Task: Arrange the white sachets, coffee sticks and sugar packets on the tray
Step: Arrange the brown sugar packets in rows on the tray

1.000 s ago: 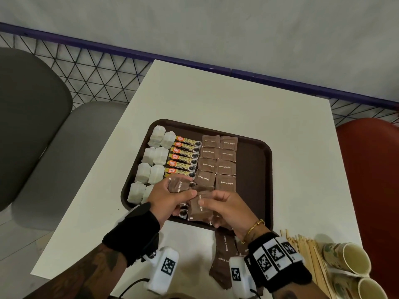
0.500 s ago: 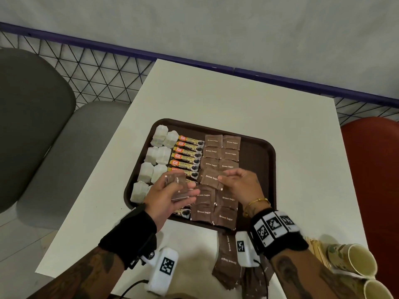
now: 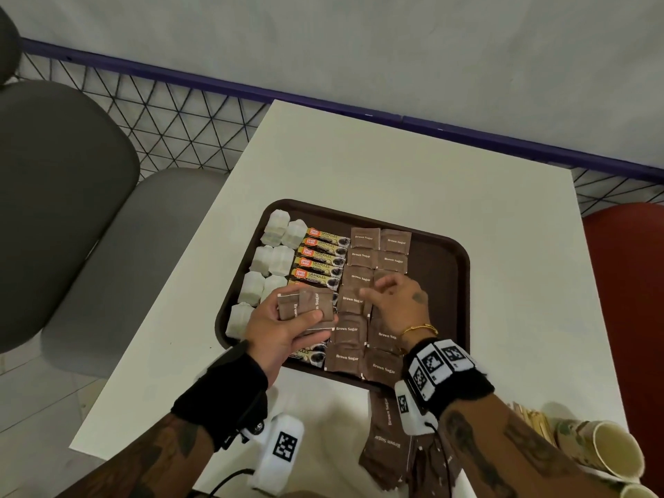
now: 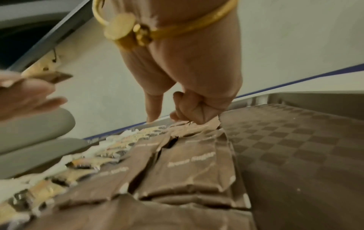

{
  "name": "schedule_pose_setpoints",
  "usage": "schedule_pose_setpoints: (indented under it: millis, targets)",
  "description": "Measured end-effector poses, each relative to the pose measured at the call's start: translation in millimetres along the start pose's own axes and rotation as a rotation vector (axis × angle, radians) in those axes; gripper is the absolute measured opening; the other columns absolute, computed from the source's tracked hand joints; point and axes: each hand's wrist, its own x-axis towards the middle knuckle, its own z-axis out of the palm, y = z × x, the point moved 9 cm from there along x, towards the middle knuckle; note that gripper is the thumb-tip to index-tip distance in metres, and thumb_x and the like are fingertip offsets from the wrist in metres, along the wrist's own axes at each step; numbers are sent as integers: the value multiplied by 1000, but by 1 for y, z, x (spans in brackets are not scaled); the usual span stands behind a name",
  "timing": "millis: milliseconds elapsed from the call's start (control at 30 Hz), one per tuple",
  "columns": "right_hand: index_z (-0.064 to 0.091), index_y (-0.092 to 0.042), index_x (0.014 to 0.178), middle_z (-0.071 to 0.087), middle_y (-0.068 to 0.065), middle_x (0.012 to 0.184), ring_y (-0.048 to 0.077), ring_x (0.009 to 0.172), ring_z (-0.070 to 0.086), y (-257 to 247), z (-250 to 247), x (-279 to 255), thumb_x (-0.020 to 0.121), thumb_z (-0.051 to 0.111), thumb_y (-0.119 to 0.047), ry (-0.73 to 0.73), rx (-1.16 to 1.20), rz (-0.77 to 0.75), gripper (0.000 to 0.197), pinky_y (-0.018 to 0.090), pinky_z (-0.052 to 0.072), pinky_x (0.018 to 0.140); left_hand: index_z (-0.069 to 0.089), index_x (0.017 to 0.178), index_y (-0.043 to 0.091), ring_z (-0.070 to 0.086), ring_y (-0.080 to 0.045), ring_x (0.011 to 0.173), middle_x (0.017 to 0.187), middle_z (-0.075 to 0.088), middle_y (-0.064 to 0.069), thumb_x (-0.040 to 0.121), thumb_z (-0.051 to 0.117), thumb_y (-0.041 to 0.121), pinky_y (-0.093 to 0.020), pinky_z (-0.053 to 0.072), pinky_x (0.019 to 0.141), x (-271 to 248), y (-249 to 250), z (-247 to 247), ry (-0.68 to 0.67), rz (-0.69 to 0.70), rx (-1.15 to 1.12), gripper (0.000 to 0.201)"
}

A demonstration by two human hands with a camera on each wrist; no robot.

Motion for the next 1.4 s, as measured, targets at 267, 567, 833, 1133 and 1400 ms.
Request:
schedule_pose_setpoints:
  millis: [267, 567, 833, 1133, 1400]
  targets:
    - [75, -27, 97, 70, -13, 73, 4, 55, 51, -45, 9, -50, 83, 72, -42, -534, 297, -79, 21, 16, 41, 51, 63, 115, 15, 73, -32, 84, 103, 73, -13, 71, 79, -8, -31, 57, 57, 1, -10, 9, -22, -29, 272, 52]
    - [71, -10, 84, 64, 0, 66, 10, 51, 50, -22, 22, -61, 86, 70, -6, -628, 571, 84, 4, 19, 36, 38, 65, 113, 15, 74, -21, 82, 101, 75, -7, 66, 84, -3, -30, 58, 61, -5, -12, 7, -16, -7, 352, 53]
    - [67, -8, 88, 64, 3, 66, 10, 49, 52, -14, 26, -64, 87, 70, -10, -602, 602, 102, 4, 17, 36, 36, 66, 107, 8, 71, -21, 75, 96, 74, -14, 71, 79, -6, -26, 55, 58, 3, -10, -7, 87, -13, 194, 41]
    - [73, -9, 86, 57, 1, 66, 9, 53, 44, 40, -20, -29, 85, 73, -22, -225, 502, 209, 13, 16, 34, 40, 51, 127, 14, 71, -36, 100, 111, 70, -23, 96, 46, -7, -36, 60, 81, 0, -12, 3, -25, -87, -62, 38]
    - [72, -11, 88, 54, 0, 64, 9, 47, 40, 67, -28, -1, 83, 76, -24, -146, 328, 272, 15, 18, 33, 37, 56, 122, 6, 72, -36, 94, 104, 72, -25, 86, 63, -6, -35, 61, 77, 0, -5, 12, -26, -40, -12, 38]
